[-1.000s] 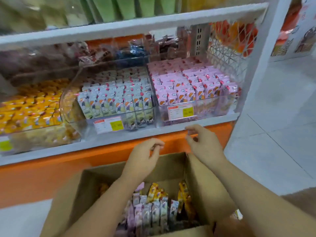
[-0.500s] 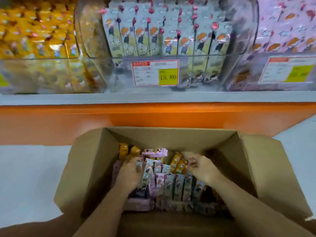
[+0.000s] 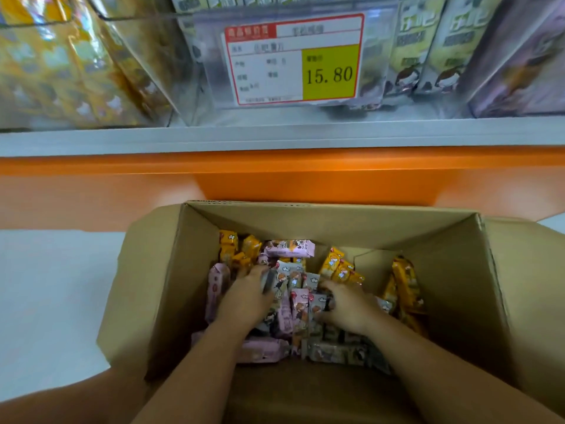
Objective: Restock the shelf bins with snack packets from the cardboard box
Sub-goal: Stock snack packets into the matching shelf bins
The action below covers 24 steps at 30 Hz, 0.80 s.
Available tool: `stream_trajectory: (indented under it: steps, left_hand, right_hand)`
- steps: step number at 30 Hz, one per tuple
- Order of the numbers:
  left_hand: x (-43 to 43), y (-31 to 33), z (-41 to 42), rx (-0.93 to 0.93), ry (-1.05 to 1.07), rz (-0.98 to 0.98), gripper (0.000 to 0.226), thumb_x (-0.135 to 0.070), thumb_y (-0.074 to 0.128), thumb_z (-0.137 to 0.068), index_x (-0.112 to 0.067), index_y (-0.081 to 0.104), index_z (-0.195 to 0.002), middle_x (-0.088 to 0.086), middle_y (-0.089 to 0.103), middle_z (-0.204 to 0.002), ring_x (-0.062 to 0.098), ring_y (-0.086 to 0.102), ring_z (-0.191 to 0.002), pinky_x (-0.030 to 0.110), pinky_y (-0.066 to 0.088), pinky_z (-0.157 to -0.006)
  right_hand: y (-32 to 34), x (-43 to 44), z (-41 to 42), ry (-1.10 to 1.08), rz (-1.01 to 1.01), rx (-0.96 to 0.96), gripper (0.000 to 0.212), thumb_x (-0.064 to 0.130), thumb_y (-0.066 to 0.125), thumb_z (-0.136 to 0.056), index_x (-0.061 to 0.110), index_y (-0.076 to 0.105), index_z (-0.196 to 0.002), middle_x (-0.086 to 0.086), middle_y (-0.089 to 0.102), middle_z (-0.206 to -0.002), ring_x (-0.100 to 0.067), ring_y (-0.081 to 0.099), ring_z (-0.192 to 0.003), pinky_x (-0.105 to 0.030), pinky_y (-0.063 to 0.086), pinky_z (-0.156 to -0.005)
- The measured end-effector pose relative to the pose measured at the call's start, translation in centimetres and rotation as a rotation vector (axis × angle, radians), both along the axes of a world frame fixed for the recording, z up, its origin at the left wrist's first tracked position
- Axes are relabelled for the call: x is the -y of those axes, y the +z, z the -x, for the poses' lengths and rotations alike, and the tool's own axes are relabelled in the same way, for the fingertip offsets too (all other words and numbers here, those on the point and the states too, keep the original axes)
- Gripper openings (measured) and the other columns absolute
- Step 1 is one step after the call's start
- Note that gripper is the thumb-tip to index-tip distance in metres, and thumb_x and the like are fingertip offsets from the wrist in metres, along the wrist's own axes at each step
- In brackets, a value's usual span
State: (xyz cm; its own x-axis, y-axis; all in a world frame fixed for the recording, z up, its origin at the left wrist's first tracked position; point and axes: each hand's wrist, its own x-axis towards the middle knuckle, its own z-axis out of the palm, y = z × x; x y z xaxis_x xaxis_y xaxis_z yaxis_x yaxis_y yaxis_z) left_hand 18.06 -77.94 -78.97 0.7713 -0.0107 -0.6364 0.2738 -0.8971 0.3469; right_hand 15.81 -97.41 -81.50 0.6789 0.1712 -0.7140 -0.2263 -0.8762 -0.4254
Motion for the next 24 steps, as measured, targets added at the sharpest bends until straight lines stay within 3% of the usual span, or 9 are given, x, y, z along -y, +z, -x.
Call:
stream_trajectory:
  steps: [6,16,19,22,24]
  left_hand:
    - [0.2,-0.5,0.1,-0.017,-0.003,-0.011,0.053,-0.029,0.056,-0.093,-0.028,0.036,-0.142,0.003,0.039,-0.144,0.023,0.048,-0.123,0.040,0.045,-0.099]
    - [0.1,-0.7,0.6,-0.012,-0.005,-0.011,0.053,-0.032,0.056,-0.093,-0.026,0.037,-0.142,0.003,0.040,-0.141,0.024,0.049,-0.121,0.042,0.045,-0.098]
    - [0.1,-0.7,0.7,-0.018,-0.029,-0.018,0.053,-0.033,0.056,-0.093,-0.026,0.036,-0.142,0.003,0.040,-0.141,0.023,0.048,-0.121,0.041,0.045,-0.098]
    - [0.2,-0.3,0.8,-0.024,-0.051,-0.022,0.055,-0.032,0.055,-0.093,-0.025,0.035,-0.143,0.004,0.037,-0.143,0.024,0.046,-0.123,0.040,0.044,-0.100]
    - [0.3,0.2,0.9,-0.031,-0.069,-0.039,0.054,-0.031,0.055,-0.093,-0.024,0.036,-0.143,0.005,0.033,-0.145,0.026,0.040,-0.128,0.040,0.039,-0.104]
  right_hand:
    - [0.5,0.0,-0.2,0.021,-0.067,-0.006,0.055,0.043,0.069,-0.081,0.026,0.046,-0.128,0.001,0.054,-0.128,-0.019,0.055,-0.109,-0.035,0.048,-0.087]
    - [0.9,-1.1,0.3,0.063,-0.100,-0.089,0.061,0.032,0.061,-0.090,0.021,0.035,-0.145,-0.005,0.040,-0.146,-0.023,0.043,-0.130,-0.032,0.038,-0.103]
    - [0.9,-1.7,1.1,0.118,-0.031,-0.059,0.059,0.026,0.058,-0.093,0.022,0.034,-0.146,-0.007,0.044,-0.143,-0.024,0.047,-0.125,-0.029,0.039,-0.097]
    - [1.5,-1.9,1.2,0.145,0.001,0.007,0.050,0.019,0.059,-0.092,0.020,0.044,-0.140,-0.008,0.053,-0.132,-0.025,0.052,-0.117,-0.026,0.041,-0.087]
    - [2.6,-1.4,0.9,0.113,-0.018,0.028,0.044,0.022,0.061,-0.091,0.020,0.051,-0.134,-0.007,0.058,-0.127,-0.026,0.054,-0.115,-0.029,0.044,-0.089]
